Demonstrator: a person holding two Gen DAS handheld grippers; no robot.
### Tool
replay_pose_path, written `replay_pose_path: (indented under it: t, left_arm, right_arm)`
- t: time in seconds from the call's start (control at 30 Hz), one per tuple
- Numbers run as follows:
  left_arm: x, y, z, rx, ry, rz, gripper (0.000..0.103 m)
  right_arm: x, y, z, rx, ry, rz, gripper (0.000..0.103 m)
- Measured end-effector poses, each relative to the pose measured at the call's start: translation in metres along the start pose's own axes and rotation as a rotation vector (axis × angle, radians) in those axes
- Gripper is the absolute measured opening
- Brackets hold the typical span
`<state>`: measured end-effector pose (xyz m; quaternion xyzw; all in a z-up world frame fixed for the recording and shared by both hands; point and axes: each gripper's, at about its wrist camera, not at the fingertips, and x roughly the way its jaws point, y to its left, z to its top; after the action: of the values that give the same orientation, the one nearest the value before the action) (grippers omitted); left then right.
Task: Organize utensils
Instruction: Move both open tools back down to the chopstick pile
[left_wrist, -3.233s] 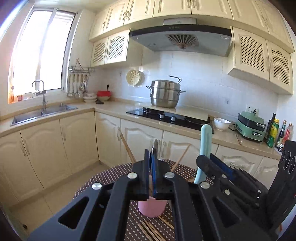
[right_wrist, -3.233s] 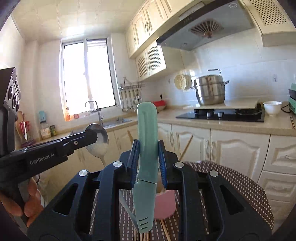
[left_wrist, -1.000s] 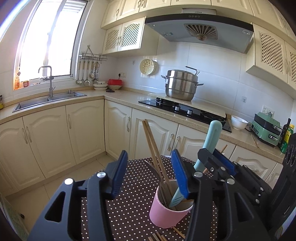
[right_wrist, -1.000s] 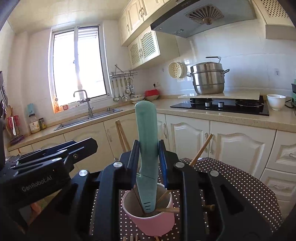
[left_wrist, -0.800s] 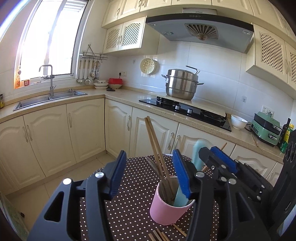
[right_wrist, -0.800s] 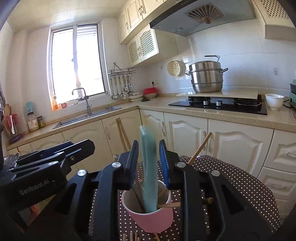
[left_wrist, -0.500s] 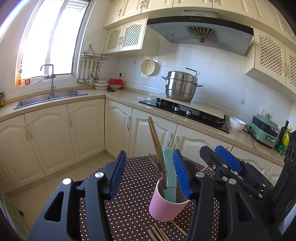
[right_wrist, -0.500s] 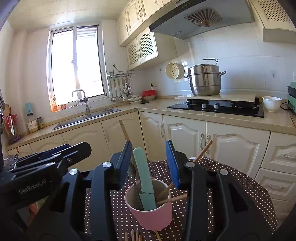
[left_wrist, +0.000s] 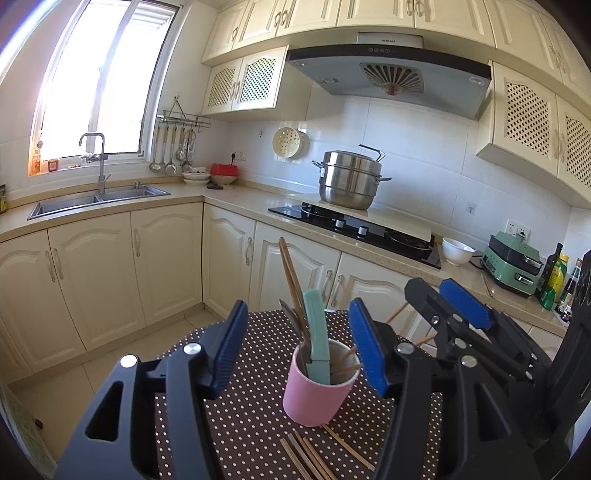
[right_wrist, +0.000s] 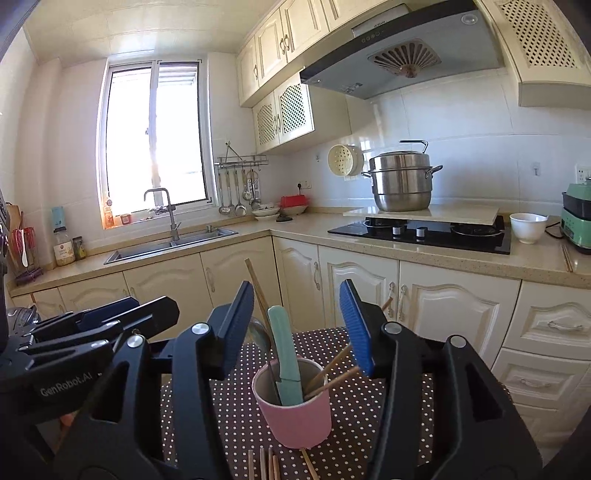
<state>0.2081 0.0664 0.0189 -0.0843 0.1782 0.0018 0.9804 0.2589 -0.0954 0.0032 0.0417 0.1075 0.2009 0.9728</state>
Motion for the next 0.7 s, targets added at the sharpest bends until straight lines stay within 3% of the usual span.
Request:
replay_pose_path:
  t: [0.33,0.7]
  left_arm:
    - [0.004,-0.008,-0.037,-0.027,0.117,-0.043,0.056]
    - [0.05,0.011,-0.105,-0.153,0.443,-0.062,0.053]
  right_arm:
    - [-0.029,-0.013,-0.025,-0.013,0.051,-0.043,0.049]
    - [-0.029,-0.029,-0.07,-0.005,0.203,-0.073,0.049]
